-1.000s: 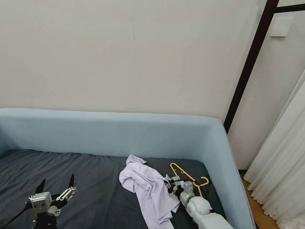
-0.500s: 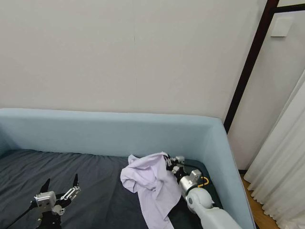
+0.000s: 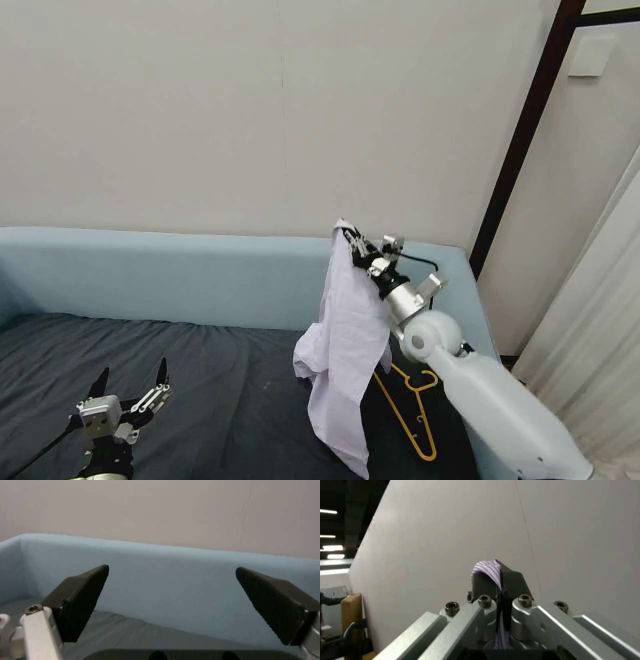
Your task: Pick up the clothes from the sofa and hang them on the clothes hanger.
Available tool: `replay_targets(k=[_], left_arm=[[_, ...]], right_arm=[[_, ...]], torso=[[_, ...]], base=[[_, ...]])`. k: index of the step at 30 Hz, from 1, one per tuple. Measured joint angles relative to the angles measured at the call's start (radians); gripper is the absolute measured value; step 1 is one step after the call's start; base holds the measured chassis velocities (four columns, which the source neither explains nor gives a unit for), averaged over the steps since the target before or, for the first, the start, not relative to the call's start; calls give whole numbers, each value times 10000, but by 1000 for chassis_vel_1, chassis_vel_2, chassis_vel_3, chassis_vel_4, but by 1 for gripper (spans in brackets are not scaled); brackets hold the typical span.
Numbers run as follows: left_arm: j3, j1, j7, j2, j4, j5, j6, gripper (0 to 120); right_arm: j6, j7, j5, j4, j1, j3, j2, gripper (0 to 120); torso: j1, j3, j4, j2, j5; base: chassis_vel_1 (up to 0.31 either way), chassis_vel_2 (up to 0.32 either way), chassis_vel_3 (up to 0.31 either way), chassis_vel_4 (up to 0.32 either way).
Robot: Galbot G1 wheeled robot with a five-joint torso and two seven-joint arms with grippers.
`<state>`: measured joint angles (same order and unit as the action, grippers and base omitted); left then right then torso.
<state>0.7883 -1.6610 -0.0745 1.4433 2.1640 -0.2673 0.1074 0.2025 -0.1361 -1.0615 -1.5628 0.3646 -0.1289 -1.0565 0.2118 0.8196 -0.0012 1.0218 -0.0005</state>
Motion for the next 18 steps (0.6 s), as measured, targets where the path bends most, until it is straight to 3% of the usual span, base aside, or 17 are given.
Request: replay_targets(k=[18], left_arm=[[-91, -83, 2, 37, 277, -33, 0, 100]], right_arm=[[-170, -424, -799, 980, -4276, -1054, 1290, 0]], torso=[[0, -1, 3, 0, -5]], base=[[0, 0, 0, 0]])
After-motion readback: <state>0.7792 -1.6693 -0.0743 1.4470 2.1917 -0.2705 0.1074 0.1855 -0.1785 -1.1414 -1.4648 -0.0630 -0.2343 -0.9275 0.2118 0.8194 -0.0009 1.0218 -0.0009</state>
